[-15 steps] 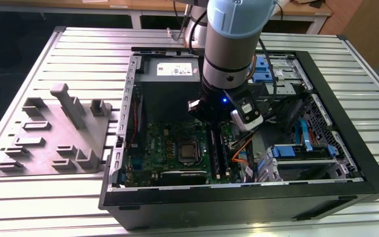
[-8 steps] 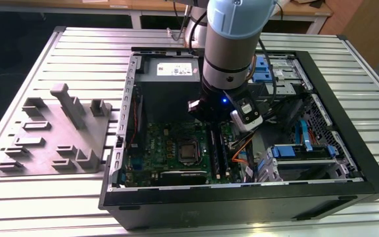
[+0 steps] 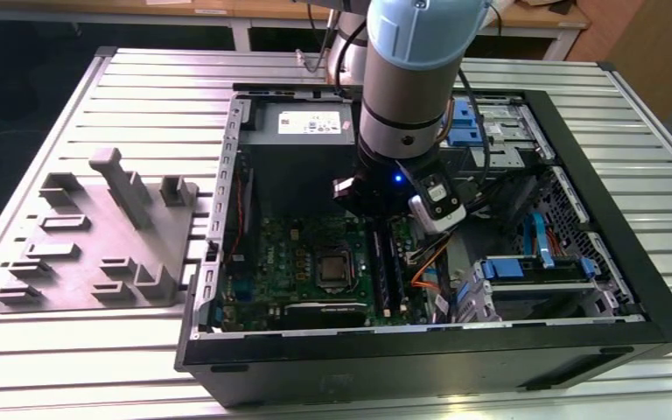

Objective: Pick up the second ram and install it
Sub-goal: 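Press down the second ram until it locks into place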

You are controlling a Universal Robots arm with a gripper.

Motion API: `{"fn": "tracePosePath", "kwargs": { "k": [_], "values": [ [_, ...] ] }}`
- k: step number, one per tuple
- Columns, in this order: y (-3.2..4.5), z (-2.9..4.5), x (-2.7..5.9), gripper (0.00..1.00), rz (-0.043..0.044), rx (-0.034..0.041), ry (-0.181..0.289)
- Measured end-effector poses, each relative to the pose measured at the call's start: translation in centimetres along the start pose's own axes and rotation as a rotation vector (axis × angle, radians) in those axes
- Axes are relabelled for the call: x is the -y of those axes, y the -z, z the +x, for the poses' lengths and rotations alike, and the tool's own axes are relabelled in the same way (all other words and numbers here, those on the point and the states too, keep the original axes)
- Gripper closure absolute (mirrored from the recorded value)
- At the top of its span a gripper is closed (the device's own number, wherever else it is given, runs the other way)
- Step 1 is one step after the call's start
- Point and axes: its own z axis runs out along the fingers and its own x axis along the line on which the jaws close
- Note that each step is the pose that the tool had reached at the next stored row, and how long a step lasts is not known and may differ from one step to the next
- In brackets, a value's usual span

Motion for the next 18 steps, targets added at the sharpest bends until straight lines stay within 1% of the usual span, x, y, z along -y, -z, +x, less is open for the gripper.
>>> {"fn": "tracePosePath", "kwargs": {
  "k": [9, 11, 12, 14, 18],
  "values": [
    [-0.02, 0.00, 0.00, 0.90, -0.0001, 0.0001, 0.000],
    [0.10, -0.01, -0.01, 0.90, -0.0009, 0.0004, 0.000],
    [0.26, -0.02, -0.05, 0.90, -0.0024, 0.0009, 0.000],
    [0.87, -0.04, -0.08, 0.90, -0.0003, 0.0002, 0.000],
    [2.00, -0.08, -0.16, 0.90, -0.0002, 0.0001, 0.000]
  ]
}}
